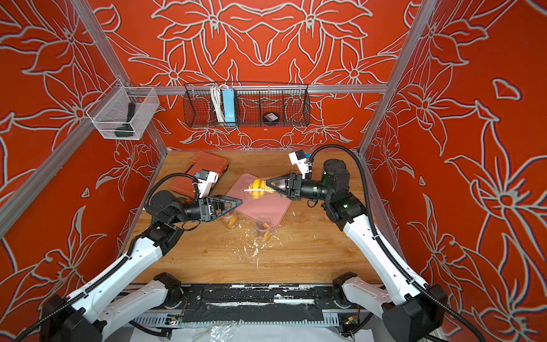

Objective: Pour the cookies out of the jar
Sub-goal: Pick up the jar from the center of the board.

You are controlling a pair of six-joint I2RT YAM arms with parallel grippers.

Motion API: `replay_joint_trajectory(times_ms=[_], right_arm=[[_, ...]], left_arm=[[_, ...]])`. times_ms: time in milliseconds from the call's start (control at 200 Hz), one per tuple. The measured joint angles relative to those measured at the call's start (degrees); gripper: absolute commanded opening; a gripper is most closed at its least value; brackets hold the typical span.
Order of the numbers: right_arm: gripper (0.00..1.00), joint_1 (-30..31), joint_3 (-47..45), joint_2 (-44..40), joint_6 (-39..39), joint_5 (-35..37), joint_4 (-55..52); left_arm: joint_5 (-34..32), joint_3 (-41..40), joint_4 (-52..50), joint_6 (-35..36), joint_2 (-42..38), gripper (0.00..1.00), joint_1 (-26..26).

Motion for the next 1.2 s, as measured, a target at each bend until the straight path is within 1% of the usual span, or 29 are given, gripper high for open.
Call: replay_joint_trajectory(times_ms=[220, 565, 846, 1201], right_arm=[[0.55, 1.9, 0.0, 0.3, 0.0, 0.1, 0.4], [0.54, 6.6, -0.2, 1.4, -0.4, 0.6, 0.7], [0.53, 9.8, -0.4, 2.4, -1.2, 1.5, 0.8], [0.53, 10.6, -0.9, 2.9, -2.1, 3.0, 0.9]], left_arm=[[1.0, 0.0, 2.7, -2.1, 1.3, 0.98, -0.4], [1.7, 0.3, 6.1, -4.7, 3.4, 0.98, -1.7], [1.6, 0.9, 7.3, -6.1, 5.1, 0.98, -2.0], [1.7, 0.9, 8.7, -7.2, 5.1, 0.96, -2.7]])
